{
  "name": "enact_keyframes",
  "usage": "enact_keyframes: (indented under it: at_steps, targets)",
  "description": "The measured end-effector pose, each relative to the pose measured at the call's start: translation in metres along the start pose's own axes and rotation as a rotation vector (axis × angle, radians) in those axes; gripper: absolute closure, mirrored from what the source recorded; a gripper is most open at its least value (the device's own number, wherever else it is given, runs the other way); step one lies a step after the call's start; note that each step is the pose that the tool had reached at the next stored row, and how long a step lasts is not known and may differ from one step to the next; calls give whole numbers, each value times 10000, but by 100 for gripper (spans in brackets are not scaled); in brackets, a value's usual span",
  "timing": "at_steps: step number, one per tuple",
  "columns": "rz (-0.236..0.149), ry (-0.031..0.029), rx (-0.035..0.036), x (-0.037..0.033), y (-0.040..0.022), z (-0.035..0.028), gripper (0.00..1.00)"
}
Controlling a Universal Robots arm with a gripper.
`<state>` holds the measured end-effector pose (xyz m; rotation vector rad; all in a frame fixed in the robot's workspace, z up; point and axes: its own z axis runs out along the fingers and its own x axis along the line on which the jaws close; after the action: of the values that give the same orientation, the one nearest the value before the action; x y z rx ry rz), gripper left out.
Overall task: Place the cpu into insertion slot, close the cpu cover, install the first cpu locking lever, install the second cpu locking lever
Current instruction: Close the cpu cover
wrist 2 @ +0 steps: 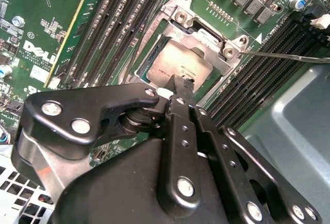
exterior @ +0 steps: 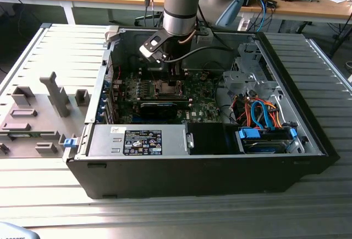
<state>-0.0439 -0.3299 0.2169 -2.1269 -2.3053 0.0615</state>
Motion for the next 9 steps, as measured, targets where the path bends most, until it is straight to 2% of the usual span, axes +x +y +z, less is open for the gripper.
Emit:
enact_keyframes:
  at_steps: [9]
  targets:
    - [1, 0, 0, 0, 0, 15, 89]
